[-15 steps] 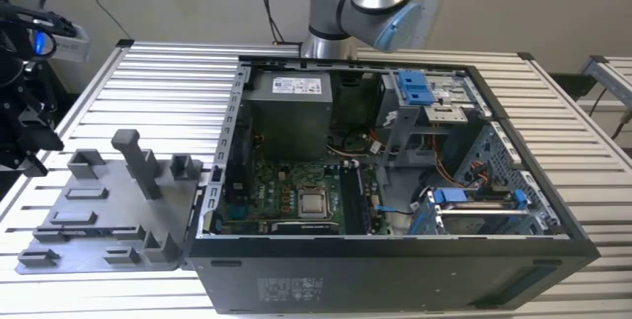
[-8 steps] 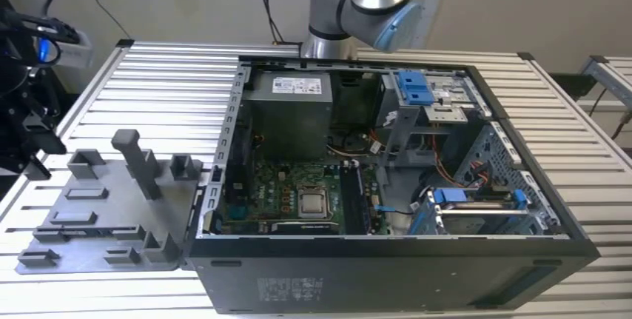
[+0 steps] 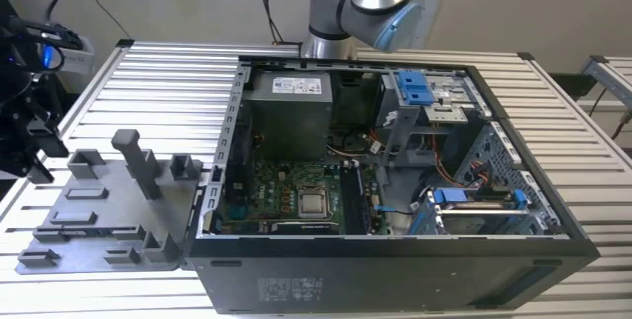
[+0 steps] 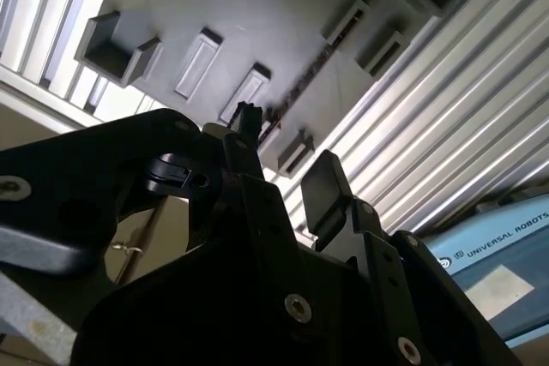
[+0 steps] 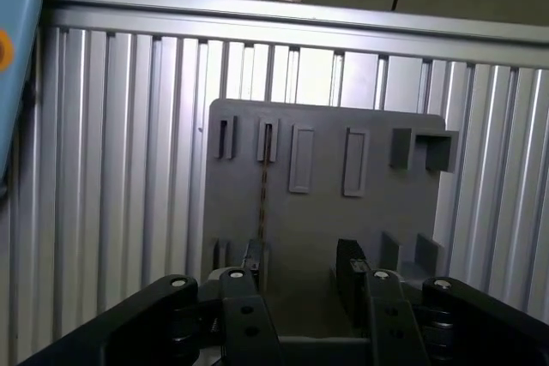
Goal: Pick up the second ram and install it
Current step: 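Pick up the second ram and move it above second insertion slot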
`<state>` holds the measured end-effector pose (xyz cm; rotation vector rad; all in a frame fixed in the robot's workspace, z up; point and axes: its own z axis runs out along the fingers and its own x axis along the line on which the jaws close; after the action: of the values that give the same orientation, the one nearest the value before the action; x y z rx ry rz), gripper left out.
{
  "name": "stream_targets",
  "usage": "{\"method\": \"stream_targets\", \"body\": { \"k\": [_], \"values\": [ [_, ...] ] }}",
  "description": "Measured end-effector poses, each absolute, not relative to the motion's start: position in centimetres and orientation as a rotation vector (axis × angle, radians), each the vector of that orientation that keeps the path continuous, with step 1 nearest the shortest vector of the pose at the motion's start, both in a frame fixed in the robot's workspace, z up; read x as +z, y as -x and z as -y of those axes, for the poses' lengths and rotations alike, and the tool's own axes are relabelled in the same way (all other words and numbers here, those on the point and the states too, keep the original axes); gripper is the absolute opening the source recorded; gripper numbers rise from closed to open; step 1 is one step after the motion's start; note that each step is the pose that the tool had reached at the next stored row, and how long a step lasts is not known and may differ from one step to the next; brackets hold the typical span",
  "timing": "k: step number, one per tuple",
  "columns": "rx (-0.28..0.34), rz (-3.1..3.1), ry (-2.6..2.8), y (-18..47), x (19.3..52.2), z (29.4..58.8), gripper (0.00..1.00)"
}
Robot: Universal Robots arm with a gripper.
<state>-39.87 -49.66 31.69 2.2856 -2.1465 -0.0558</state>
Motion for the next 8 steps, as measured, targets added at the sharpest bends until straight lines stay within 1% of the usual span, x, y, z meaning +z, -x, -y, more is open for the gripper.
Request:
{"method": "stream_targets", "body": {
  "k": [8],
  "values": [
    [-0.056, 2.146, -2.286, 39.87, 30.98, 49.66, 0.48]
  ]
}}
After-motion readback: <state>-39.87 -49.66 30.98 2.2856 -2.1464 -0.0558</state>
